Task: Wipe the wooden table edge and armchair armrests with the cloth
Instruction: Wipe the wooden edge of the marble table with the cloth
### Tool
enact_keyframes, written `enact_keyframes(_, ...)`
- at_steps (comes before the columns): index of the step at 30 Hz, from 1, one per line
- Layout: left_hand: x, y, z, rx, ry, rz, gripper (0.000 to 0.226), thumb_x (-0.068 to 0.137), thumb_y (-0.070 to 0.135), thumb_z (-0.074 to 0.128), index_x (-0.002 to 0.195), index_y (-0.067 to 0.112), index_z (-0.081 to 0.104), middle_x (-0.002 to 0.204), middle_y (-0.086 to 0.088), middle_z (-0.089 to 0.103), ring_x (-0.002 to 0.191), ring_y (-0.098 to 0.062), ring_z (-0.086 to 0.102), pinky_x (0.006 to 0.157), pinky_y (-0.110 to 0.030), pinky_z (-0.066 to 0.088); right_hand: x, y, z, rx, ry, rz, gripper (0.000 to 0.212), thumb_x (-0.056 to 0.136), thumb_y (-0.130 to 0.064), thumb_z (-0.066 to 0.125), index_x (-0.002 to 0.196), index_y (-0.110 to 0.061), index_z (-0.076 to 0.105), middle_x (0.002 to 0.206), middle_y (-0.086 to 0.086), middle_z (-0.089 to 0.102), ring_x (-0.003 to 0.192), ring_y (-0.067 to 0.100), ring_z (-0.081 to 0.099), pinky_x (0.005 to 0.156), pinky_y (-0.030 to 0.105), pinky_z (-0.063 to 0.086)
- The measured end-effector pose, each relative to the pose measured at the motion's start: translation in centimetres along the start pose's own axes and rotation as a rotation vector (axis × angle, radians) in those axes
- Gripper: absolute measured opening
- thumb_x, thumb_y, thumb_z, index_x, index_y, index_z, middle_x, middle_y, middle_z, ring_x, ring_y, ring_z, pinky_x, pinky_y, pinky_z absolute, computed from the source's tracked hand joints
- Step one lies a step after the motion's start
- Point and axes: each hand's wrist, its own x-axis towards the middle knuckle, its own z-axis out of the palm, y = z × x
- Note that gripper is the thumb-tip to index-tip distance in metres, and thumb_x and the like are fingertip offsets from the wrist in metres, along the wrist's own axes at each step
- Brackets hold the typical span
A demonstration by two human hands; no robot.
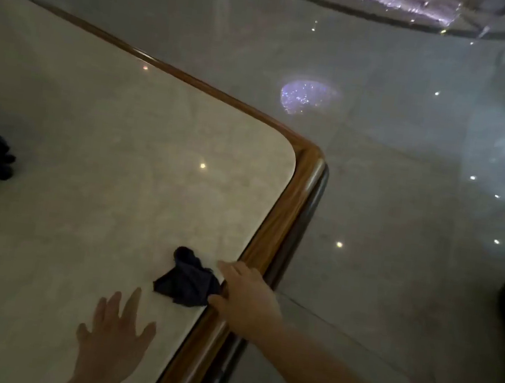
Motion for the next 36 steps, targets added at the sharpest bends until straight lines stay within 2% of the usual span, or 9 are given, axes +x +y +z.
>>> enact_keyframes(3,3.6,-1.3,2.9,0.074,0.0,-0.088,0.081,0.084,0.078,0.027,0.151,0.045,-0.005,0.164,0.005,0.0,0.15,-0.024,0.002,0.112,-0.053,0.025,3.7,0.0,3.5,0.022,-0.007,0.006,0.064,0.099,-0.044,0.055,0.153,-0.028,0.026,0.155,-0.001,0.034,0.138,0.031,0.034,0.107,0.046,0.04)
enact_keyframes(6,6.2,-1.5,5.4,0.15,0.097,-0.008,0.091,0.077,0.085,0.025,0.153,0.043,-0.002,0.165,0.002,0.004,0.149,-0.027,0.008,0.11,-0.055,0.03,6.8,0.1,6.3,0.01,0.013,-0.005,0.071,0.098,-0.044,0.056,0.155,-0.035,0.016,0.163,-0.004,0.02,0.144,0.03,0.022,0.111,0.047,0.036)
enact_keyframes(10,8.2,-1.8,8.1,0.155,0.117,0.097,0.098,0.078,0.081,0.025,0.149,0.014,0.037,0.154,-0.023,0.033,0.135,-0.046,0.036,0.096,-0.071,0.027,9.5,0.8,9.9,-0.19,-0.076,-0.093,0.082,0.094,-0.054,0.058,0.154,-0.048,0.003,0.167,-0.009,-0.007,0.145,0.03,0.009,0.109,0.054,0.036)
enact_keyframes(12,8.6,-2.3,9.8,0.161,0.099,0.078,0.093,0.081,0.074,0.031,0.15,0.012,0.036,0.151,-0.028,0.033,0.132,-0.051,0.036,0.096,-0.078,0.022,10.2,1.4,11.5,-0.299,-0.131,-0.115,0.079,0.095,-0.054,0.057,0.154,-0.045,0.006,0.167,-0.004,-0.008,0.142,0.037,0.014,0.107,0.056,0.035)
enact_keyframes(15,9.3,-2.8,11.2,0.211,0.126,0.111,0.096,0.082,0.076,0.021,0.155,0.013,0.018,0.155,-0.028,0.025,0.137,-0.049,0.026,0.095,-0.084,0.023,10.4,2.3,12.8,-0.359,-0.133,-0.146,0.064,0.099,-0.043,0.055,0.152,-0.036,0.021,0.166,0.007,0.003,0.137,0.043,0.019,0.104,0.059,0.034)
enact_keyframes(18,9.5,-2.5,11.4,0.119,0.064,0.086,0.103,0.073,0.083,0.019,0.154,0.019,0.023,0.159,-0.024,0.02,0.142,-0.051,0.02,0.105,-0.079,-0.003,10.7,2.3,12.7,-0.244,-0.09,-0.17,0.042,0.098,-0.018,0.054,0.138,-0.02,0.039,0.152,0.02,0.026,0.122,0.047,0.035,0.087,0.055,0.045)
enact_keyframes(30,7.9,1.4,6.5,0.067,0.157,0.091,0.102,0.072,0.087,0.014,0.139,0.019,0.051,0.144,-0.022,0.048,0.128,-0.05,0.044,0.097,-0.073,0.025,7.4,2.0,4.8,0.0,0.237,-0.072,0.034,0.092,-0.025,0.059,0.125,-0.025,0.05,0.129,0.006,0.045,0.106,0.033,0.049,0.078,0.047,0.053)
enact_keyframes(34,5.8,5.3,2.3,0.208,0.153,0.038,0.09,0.076,0.086,0.012,0.153,0.041,0.0,0.165,0.004,0.004,0.15,-0.025,0.005,0.114,-0.056,0.02,4.5,2.6,0.3,0.068,0.365,-0.06,0.031,0.091,-0.03,0.061,0.122,-0.028,0.055,0.123,0.002,0.049,0.105,0.028,0.053,0.079,0.043,0.053)
enact_keyframes(36,4.5,6.7,0.2,0.161,0.161,0.122,0.085,0.081,0.082,0.02,0.152,0.041,-0.005,0.165,0.004,-0.001,0.15,-0.026,-0.002,0.116,-0.056,0.015,2.7,2.8,-2.1,0.11,0.423,-0.047,0.03,0.09,-0.032,0.062,0.12,-0.03,0.057,0.121,-0.002,0.052,0.104,0.025,0.056,0.079,0.041,0.053)
